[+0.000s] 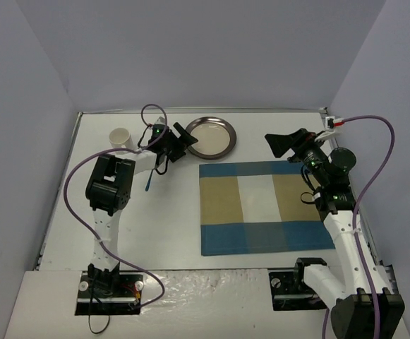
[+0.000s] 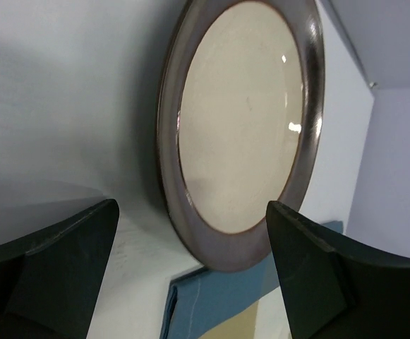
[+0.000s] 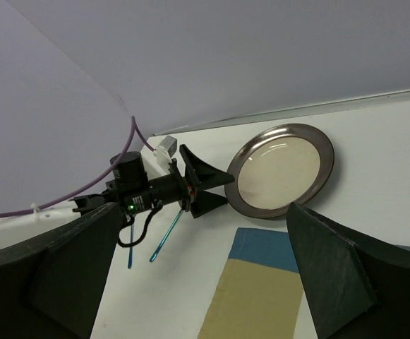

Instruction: Set the dinner table for one person

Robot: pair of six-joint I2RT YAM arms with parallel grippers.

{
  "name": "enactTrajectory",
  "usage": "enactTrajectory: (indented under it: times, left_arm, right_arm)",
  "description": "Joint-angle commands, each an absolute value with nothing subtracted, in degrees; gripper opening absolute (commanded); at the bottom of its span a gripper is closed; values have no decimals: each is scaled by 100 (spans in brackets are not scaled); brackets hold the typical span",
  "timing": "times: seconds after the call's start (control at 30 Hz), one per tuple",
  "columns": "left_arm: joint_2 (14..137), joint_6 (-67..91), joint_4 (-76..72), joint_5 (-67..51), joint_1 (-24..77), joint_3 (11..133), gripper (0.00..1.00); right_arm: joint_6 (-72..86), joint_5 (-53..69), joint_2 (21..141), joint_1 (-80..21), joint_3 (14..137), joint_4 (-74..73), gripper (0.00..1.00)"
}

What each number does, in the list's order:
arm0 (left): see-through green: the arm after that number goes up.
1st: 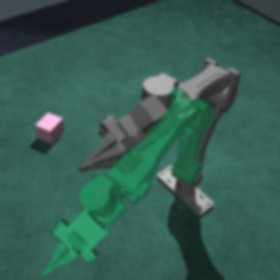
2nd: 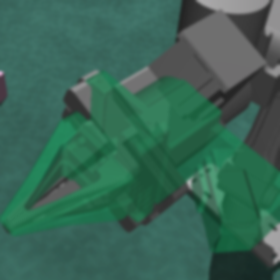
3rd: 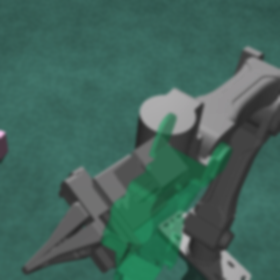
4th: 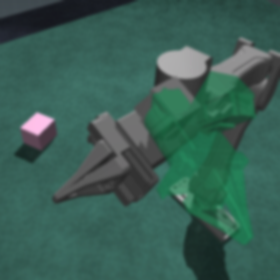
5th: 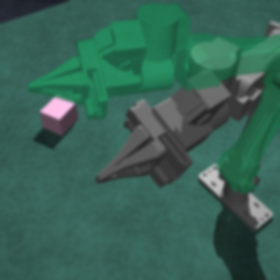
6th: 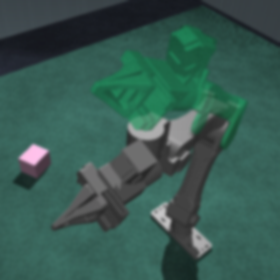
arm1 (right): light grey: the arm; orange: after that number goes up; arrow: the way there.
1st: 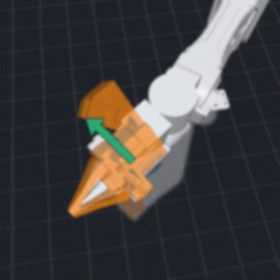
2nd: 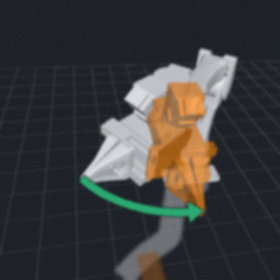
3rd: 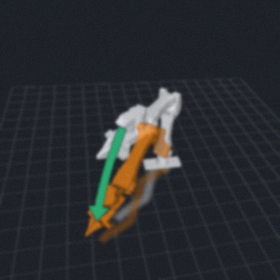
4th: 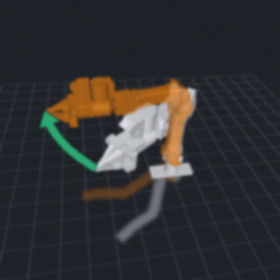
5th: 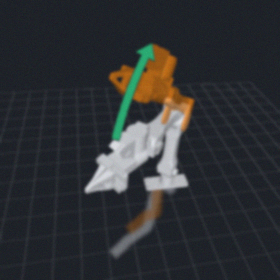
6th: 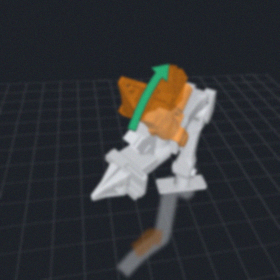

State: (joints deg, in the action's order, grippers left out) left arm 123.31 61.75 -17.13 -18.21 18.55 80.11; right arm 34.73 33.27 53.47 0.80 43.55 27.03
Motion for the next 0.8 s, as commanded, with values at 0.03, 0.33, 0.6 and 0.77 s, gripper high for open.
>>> enactTrajectory:
  times: [0.03, 0.33, 0.6, 0.77]
  left_arm:
    - [12613, 6763, -2262, -1674, 1860, 8483, 76]
    - [13004, 6804, -2075, -1510, 1977, 8788, 53]
    - [12964, 6743, -2225, -1664, 1969, 8612, 7]
    - [12433, 6510, -2401, -1765, 1955, 8386, 0]
  right_arm:
    - [3176, 3185, 4993, -111, 4333, 2550, 100]
    - [2983, 3110, 4760, -213, 4287, 2213, 100]
    - [2914, 3094, 4642, -250, 4189, 2141, 100]
    - [2873, 3090, 4545, -293, 4125, 2063, 100]
